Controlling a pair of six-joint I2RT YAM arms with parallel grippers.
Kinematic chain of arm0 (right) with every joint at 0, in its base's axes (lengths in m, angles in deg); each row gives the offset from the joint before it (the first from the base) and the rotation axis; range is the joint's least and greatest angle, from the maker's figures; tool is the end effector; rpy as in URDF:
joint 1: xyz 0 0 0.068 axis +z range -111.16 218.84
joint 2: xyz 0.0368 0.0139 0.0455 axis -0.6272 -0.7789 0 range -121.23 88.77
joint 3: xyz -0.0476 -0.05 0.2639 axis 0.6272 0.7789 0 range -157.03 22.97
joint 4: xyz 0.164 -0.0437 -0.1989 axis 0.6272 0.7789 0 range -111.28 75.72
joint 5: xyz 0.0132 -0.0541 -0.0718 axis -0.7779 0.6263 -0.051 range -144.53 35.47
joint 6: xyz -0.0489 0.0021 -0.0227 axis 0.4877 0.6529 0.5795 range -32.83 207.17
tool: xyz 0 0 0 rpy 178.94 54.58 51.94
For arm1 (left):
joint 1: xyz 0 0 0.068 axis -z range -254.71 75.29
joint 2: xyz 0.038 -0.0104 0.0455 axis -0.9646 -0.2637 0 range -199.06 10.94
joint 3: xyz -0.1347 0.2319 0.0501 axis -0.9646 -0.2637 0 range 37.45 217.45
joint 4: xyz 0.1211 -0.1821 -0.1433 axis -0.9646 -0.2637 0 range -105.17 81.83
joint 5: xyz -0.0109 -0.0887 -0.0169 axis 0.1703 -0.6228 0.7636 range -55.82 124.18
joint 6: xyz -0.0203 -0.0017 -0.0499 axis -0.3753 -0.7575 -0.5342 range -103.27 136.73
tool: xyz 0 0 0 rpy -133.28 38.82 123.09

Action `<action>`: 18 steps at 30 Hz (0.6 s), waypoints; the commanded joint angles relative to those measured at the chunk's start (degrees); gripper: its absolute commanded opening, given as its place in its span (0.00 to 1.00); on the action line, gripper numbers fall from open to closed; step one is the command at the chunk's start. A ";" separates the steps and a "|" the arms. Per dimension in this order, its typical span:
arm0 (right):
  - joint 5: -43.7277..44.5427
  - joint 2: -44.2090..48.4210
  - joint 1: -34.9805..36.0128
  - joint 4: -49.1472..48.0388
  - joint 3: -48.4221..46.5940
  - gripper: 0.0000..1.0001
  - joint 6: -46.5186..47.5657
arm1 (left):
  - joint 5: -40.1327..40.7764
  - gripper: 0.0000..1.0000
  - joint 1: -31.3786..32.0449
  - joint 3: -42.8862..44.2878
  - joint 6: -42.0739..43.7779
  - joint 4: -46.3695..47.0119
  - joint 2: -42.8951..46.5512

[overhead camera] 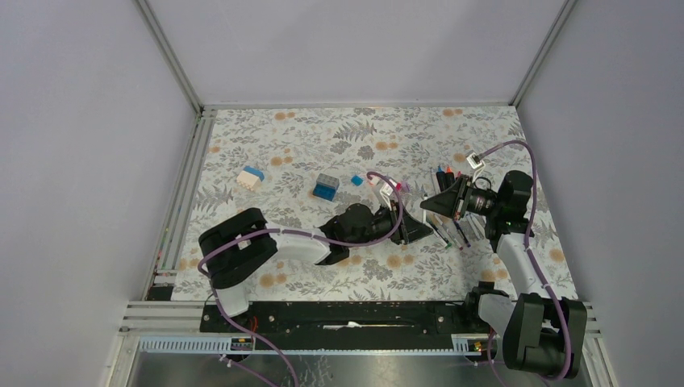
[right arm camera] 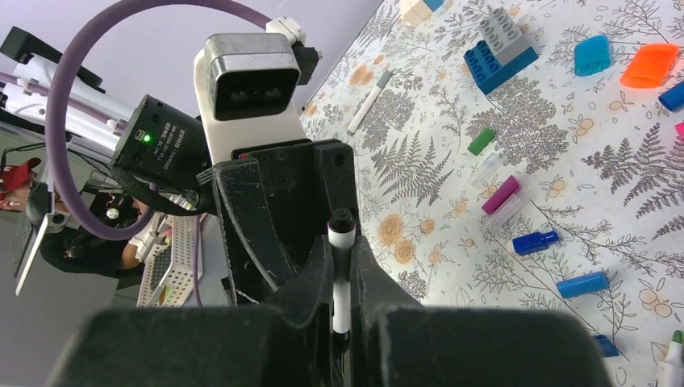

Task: Open the pen caps
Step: Open the pen cap from the pen.

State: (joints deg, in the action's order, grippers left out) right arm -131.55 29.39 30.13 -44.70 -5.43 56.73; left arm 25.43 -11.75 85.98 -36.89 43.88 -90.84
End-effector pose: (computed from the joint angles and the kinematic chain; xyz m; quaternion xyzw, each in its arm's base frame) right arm 0.2105 0.0029 0.2551 -0.1894 0.6920 0.5571 0.4182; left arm 0.1669 -0.3390 0.2093 0.1112 0.7057 -0.6221 0.3203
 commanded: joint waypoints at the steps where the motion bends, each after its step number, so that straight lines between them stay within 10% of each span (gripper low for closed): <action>1: 1.54 0.61 -0.43 -0.75 0.13 0.00 1.07 | -1.20 0.28 0.59 2.53 -0.61 0.67 -0.59; 5: 2.45 1.04 -0.64 -0.71 0.31 0.00 1.17 | -2.20 0.01 0.67 3.15 -0.86 0.49 -1.11; 18: 9.97 -8.26 -0.87 -9.82 -20.14 0.00 -8.85 | -6.67 0.00 0.85 4.71 0.05 -9.80 -0.11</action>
State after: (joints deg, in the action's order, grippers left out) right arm -128.14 23.08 29.87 -42.69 -12.95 54.13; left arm 25.84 -13.10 90.70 -37.51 41.61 -92.33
